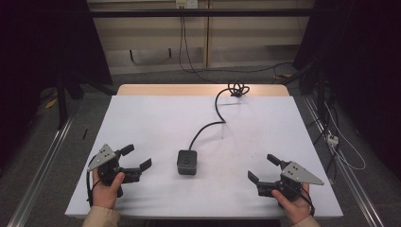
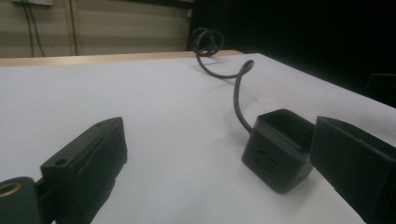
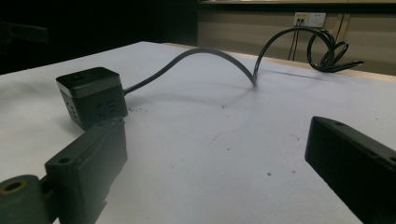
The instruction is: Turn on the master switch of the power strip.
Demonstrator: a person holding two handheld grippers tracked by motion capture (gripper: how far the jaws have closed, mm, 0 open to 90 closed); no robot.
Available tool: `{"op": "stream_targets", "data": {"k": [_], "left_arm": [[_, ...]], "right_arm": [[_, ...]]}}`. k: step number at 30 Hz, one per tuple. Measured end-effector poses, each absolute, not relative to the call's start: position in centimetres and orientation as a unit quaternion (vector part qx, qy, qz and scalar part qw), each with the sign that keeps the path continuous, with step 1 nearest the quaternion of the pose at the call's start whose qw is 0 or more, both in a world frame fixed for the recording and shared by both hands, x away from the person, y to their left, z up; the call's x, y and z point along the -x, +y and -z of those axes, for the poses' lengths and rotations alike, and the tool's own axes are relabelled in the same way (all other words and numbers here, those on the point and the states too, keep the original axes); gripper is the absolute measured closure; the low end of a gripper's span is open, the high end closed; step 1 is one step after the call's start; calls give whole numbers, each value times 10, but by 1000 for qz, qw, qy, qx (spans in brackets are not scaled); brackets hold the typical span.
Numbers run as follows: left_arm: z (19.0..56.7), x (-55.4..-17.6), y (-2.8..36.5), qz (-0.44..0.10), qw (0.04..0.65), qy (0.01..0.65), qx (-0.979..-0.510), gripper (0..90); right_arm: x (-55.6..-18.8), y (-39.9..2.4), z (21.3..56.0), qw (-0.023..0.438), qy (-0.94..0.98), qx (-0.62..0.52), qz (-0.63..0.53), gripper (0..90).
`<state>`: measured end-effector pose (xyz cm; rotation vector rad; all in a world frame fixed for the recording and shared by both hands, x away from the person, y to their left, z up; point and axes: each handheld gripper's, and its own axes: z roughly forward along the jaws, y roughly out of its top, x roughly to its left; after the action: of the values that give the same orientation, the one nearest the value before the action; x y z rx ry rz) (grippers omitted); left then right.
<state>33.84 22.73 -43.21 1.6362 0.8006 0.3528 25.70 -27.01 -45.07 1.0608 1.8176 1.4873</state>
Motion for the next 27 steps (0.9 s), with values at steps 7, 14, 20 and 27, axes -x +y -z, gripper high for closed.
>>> {"op": "stream_targets", "data": {"k": [7, 14, 20, 27], "left_arm": [[431, -343, 218, -144, 603, 337, -708, 31], [428, -347, 208, -137, 604, 328, -713, 38], [428, -349, 199, -128, 600, 315, -724, 47], [427, -350, 192, -121, 599, 312, -727, 56]], "right_arm": [[-257, -270, 451, 279, 677, -395, -554, 50], [-257, -270, 450, 278, 677, -395, -555, 50], [-257, -270, 450, 281, 676, -395, -555, 50], [-257, -270, 450, 281, 676, -394, -556, 50]]}}
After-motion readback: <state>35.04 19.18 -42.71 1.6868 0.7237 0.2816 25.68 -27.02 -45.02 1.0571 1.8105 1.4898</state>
